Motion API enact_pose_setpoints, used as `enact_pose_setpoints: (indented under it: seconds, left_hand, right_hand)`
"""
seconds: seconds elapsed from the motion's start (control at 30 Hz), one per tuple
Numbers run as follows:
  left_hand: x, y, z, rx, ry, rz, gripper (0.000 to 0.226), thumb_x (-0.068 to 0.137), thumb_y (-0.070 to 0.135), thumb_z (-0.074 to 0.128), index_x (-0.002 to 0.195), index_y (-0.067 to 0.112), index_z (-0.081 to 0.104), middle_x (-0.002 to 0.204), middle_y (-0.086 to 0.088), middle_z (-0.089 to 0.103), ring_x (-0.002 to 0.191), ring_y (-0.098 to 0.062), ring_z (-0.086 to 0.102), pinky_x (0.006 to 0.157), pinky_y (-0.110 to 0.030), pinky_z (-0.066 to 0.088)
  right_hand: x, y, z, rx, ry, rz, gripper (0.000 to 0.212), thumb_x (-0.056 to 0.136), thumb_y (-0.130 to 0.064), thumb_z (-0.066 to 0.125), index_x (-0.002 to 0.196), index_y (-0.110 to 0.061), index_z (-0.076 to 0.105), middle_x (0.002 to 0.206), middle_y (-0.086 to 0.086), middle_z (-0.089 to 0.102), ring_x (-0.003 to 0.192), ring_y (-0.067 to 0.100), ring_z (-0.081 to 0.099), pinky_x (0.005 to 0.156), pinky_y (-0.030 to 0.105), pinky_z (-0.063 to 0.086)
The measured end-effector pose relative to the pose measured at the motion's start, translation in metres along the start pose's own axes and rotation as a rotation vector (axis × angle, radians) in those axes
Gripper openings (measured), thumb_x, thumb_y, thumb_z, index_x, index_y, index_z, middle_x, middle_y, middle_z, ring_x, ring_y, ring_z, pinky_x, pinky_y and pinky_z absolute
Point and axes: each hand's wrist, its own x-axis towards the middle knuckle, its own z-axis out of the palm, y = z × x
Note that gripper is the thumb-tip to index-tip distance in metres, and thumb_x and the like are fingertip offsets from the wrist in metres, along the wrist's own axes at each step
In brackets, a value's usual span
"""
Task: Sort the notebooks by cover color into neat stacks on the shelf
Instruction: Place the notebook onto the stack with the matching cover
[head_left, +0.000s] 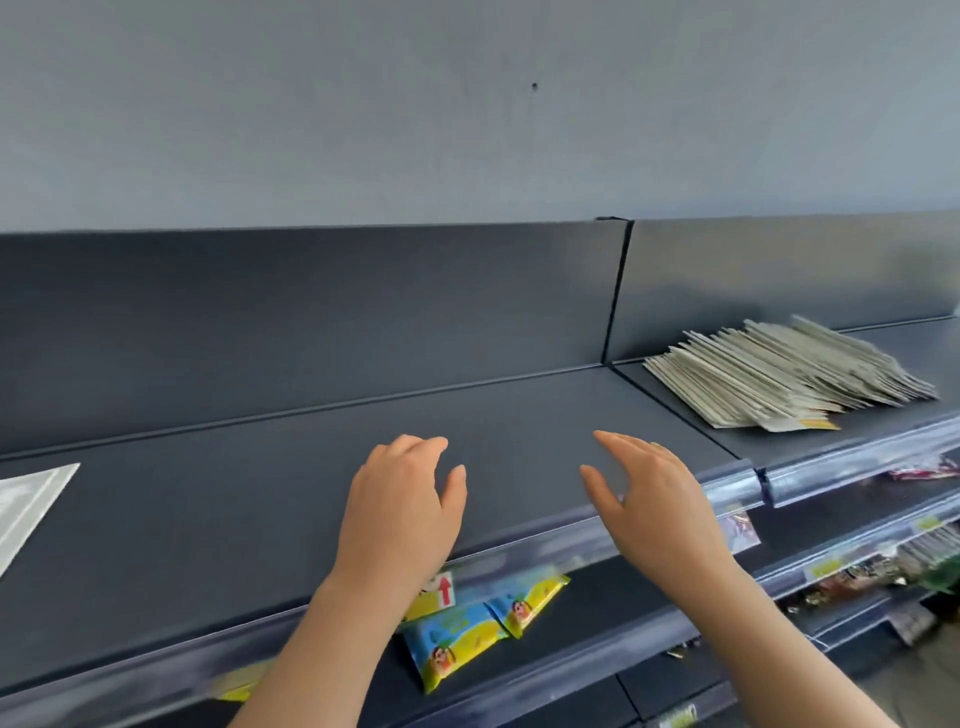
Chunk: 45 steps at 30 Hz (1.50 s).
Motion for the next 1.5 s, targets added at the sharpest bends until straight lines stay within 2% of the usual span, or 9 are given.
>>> enact_pose_setpoints:
  seconds: [0.2, 0.53, 0.83, 0.97, 1.03, 1.1, 1.3, 1.4, 1.5]
  left_hand:
    - [0.009, 0.076, 0.055, -0.060, -0.008, 0.019, 0.041, 0.095, 0.036, 0.047, 0.132, 0.018, 0.053, 0.130, 0.006, 0.054, 0.118, -0.014, 0.046, 0.099, -0.029, 0.040]
    - [0.044, 0.173, 0.130, -0.113, -0.071, 0.114, 0.040, 0.095, 0.036, 0.048, 0.131, 0.019, 0.055, 0.129, 0.008, 0.055, 0.116, -0.014, 0.047, 0.097, -0.028, 0.040]
    - [0.112, 0.250, 0.199, -0.153, -0.078, 0.195, 0.036, 0.095, 0.035, 0.048, 0.124, 0.017, 0.059, 0.121, 0.005, 0.059, 0.111, -0.016, 0.048, 0.093, -0.028, 0.041]
    - [0.145, 0.283, 0.224, -0.138, -0.093, 0.216, 0.039, 0.096, 0.035, 0.048, 0.130, 0.017, 0.056, 0.126, 0.003, 0.057, 0.116, -0.018, 0.048, 0.097, -0.030, 0.039]
    - [0.158, 0.300, 0.237, -0.126, -0.087, 0.226, 0.036, 0.095, 0.034, 0.048, 0.124, 0.015, 0.059, 0.121, 0.001, 0.059, 0.113, -0.019, 0.049, 0.095, -0.031, 0.040]
    - [0.168, 0.312, 0.245, -0.104, -0.097, 0.229, 0.033, 0.095, 0.033, 0.048, 0.118, 0.013, 0.062, 0.116, 0.000, 0.060, 0.110, -0.020, 0.050, 0.093, -0.032, 0.042]
    - [0.194, 0.361, 0.296, -0.075, -0.123, 0.221, 0.033, 0.095, 0.034, 0.047, 0.119, 0.016, 0.061, 0.115, 0.001, 0.060, 0.111, -0.019, 0.050, 0.094, -0.030, 0.041]
    - [0.204, 0.387, 0.323, -0.066, -0.111, 0.199, 0.032, 0.096, 0.035, 0.046, 0.117, 0.017, 0.061, 0.112, 0.002, 0.060, 0.109, -0.018, 0.051, 0.091, -0.030, 0.043]
    - [0.213, 0.412, 0.351, -0.046, -0.119, 0.125, 0.034, 0.096, 0.035, 0.045, 0.121, 0.018, 0.060, 0.114, 0.001, 0.060, 0.110, -0.019, 0.050, 0.093, -0.030, 0.042]
  right_hand:
    - [0.002, 0.089, -0.037, 0.001, 0.018, 0.069, 0.048, 0.094, -0.037, 0.049, 0.138, -0.018, 0.045, 0.138, -0.004, 0.050, 0.131, 0.015, 0.041, 0.106, 0.028, 0.033]
    - [0.020, 0.196, -0.076, -0.017, 0.072, 0.186, 0.047, 0.093, -0.039, 0.049, 0.137, -0.022, 0.047, 0.137, -0.006, 0.052, 0.128, 0.013, 0.043, 0.102, 0.026, 0.035]
    - [0.085, 0.290, -0.090, -0.053, 0.113, 0.230, 0.045, 0.092, -0.038, 0.052, 0.134, -0.020, 0.051, 0.131, -0.004, 0.057, 0.123, 0.016, 0.048, 0.098, 0.028, 0.037]
    - [0.118, 0.332, -0.099, -0.053, 0.114, 0.249, 0.045, 0.092, -0.038, 0.052, 0.134, -0.020, 0.051, 0.130, -0.001, 0.058, 0.124, 0.018, 0.048, 0.099, 0.028, 0.036]
    - [0.132, 0.352, -0.105, -0.045, 0.121, 0.258, 0.044, 0.092, -0.037, 0.052, 0.133, -0.019, 0.052, 0.130, -0.001, 0.058, 0.124, 0.019, 0.048, 0.099, 0.029, 0.036]
    - [0.144, 0.369, -0.108, -0.040, 0.127, 0.263, 0.042, 0.093, -0.036, 0.052, 0.130, -0.019, 0.054, 0.130, 0.000, 0.058, 0.122, 0.020, 0.049, 0.097, 0.030, 0.037]
    - [0.185, 0.443, -0.117, -0.011, 0.074, 0.319, 0.042, 0.094, -0.038, 0.049, 0.132, -0.020, 0.053, 0.132, -0.001, 0.057, 0.120, 0.020, 0.051, 0.094, 0.030, 0.039]
    - [0.210, 0.487, -0.123, 0.037, 0.069, 0.326, 0.034, 0.095, -0.033, 0.048, 0.120, -0.014, 0.061, 0.123, 0.005, 0.062, 0.110, 0.027, 0.055, 0.087, 0.034, 0.042]
    - [0.239, 0.538, -0.118, 0.047, -0.006, 0.325, 0.033, 0.096, -0.032, 0.044, 0.117, -0.014, 0.063, 0.124, 0.006, 0.061, 0.110, 0.028, 0.055, 0.087, 0.034, 0.042]
